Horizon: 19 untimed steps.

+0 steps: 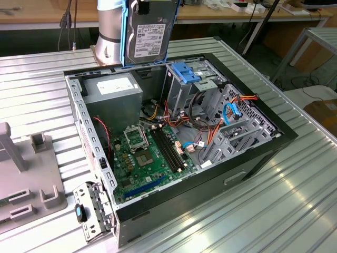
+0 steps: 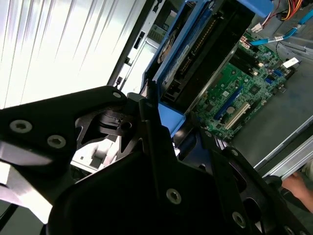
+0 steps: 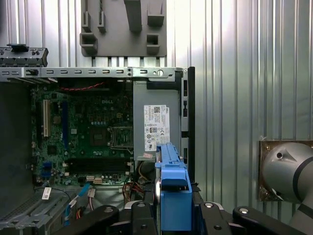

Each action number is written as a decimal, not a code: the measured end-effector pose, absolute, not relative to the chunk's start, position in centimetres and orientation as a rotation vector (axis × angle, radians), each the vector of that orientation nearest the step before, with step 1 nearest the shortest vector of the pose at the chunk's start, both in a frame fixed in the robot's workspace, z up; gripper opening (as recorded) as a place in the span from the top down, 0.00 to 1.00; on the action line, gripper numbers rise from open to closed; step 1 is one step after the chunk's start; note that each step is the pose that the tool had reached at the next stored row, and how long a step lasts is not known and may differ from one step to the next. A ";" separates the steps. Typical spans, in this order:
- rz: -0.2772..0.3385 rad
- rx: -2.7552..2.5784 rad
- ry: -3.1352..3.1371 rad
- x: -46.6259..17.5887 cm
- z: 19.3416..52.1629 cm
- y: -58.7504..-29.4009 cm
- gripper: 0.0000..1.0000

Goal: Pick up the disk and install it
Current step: 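Pick up the disk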

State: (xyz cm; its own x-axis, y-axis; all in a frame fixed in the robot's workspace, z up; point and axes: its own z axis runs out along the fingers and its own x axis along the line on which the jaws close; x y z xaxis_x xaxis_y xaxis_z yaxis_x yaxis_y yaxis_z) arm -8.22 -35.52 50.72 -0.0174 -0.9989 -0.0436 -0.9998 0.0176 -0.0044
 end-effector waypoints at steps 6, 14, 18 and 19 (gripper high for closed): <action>0.043 -2.178 2.216 -8.2 50.7 -35.5 0.63; 0.043 -2.178 2.216 -7.8 50.7 -35.5 0.63; 0.042 -2.178 2.216 -7.7 50.7 -35.5 0.63; 0.042 -2.178 2.216 -7.7 50.7 -35.5 0.63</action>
State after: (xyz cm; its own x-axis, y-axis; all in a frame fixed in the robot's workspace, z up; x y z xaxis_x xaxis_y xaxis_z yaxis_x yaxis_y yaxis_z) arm -7.75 -35.52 50.70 -0.0172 -0.9989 -0.0436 -0.9998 0.0174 -0.0047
